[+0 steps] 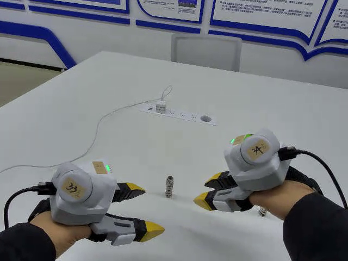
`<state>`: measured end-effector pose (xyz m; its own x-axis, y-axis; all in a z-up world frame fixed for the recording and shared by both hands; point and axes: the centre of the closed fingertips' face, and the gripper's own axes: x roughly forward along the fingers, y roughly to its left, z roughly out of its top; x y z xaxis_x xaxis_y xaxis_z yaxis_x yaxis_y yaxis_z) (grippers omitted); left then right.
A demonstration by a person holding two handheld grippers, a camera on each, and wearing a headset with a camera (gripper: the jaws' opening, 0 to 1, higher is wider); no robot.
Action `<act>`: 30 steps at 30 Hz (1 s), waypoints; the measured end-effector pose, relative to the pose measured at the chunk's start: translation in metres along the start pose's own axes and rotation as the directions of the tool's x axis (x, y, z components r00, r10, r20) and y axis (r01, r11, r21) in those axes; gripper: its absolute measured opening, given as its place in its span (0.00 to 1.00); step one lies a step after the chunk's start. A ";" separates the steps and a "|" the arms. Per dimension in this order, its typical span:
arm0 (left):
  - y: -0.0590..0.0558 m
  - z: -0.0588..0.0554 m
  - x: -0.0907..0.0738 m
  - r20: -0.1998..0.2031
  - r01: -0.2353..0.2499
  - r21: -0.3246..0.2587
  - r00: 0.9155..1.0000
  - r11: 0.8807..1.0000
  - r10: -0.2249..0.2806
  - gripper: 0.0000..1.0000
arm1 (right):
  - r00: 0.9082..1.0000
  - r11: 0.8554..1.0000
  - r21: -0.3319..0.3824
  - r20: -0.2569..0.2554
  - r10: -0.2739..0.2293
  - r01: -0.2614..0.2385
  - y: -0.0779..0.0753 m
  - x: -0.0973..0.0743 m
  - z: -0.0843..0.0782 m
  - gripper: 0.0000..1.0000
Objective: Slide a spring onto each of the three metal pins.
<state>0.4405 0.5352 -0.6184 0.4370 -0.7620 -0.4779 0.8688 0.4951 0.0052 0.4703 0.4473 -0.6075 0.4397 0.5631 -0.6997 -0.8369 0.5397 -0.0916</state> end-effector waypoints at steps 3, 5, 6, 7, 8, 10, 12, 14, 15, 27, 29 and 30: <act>0.000 0.000 0.000 0.002 0.000 -0.001 1.000 1.000 0.000 0.56 | 1.000 1.000 0.019 0.007 -0.013 0.013 -0.002 -0.008 -0.008 0.28; 0.000 0.000 0.000 0.001 0.001 0.001 1.000 1.000 -0.001 0.57 | 1.000 0.999 0.031 0.011 -0.024 0.023 -0.003 -0.013 -0.015 0.28; 0.000 0.000 0.000 0.001 0.001 0.002 1.000 1.000 -0.001 0.57 | 1.000 0.999 0.038 0.013 -0.027 0.027 -0.004 -0.015 -0.017 0.28; -0.001 0.000 0.000 0.000 0.003 0.002 1.000 1.000 -0.003 0.57 | 0.999 0.998 0.045 0.018 -0.033 0.033 -0.005 -0.019 -0.021 0.28; -0.001 0.000 0.000 0.000 0.003 0.002 1.000 1.000 -0.003 0.57 | 0.999 0.998 0.052 0.023 -0.038 0.036 -0.005 -0.021 -0.022 0.29; -0.001 0.000 0.000 -0.001 0.006 0.003 1.000 1.000 -0.006 0.58 | 0.998 0.997 0.066 0.032 -0.048 0.046 -0.006 -0.029 -0.026 0.29; -0.002 0.000 0.001 -0.002 0.008 0.006 1.000 1.000 -0.008 0.59 | 0.997 0.995 0.078 0.045 -0.063 0.059 -0.008 -0.036 -0.030 0.30; -0.003 0.000 0.001 -0.003 0.010 0.007 1.000 1.000 -0.010 0.59 | 0.995 0.993 0.090 0.054 -0.078 0.073 -0.010 -0.044 -0.033 0.30; -0.003 0.000 0.001 -0.004 0.009 0.008 1.000 1.000 -0.009 0.59 | 0.995 0.992 0.096 0.055 -0.084 0.079 -0.011 -0.046 -0.035 0.30; -0.002 -0.001 0.000 -0.002 0.010 0.001 1.000 1.000 -0.010 0.62 | 0.980 0.969 0.182 0.075 -0.184 0.168 -0.034 -0.080 -0.070 0.33; -0.002 -0.001 0.000 -0.002 0.011 0.001 1.000 1.000 -0.011 0.63 | 0.978 0.964 0.196 0.074 -0.196 0.179 -0.038 -0.083 -0.075 0.34; -0.002 -0.001 0.000 -0.003 0.012 0.001 1.000 1.000 -0.012 0.63 | 0.976 0.961 0.202 0.077 -0.205 0.186 -0.042 -0.086 -0.078 0.34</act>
<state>0.4384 0.5341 -0.6194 0.4259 -0.7664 -0.4808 0.8743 0.4855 0.0005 0.4418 0.3277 -0.5986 0.6259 0.4868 -0.6094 -0.6569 0.7502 -0.0753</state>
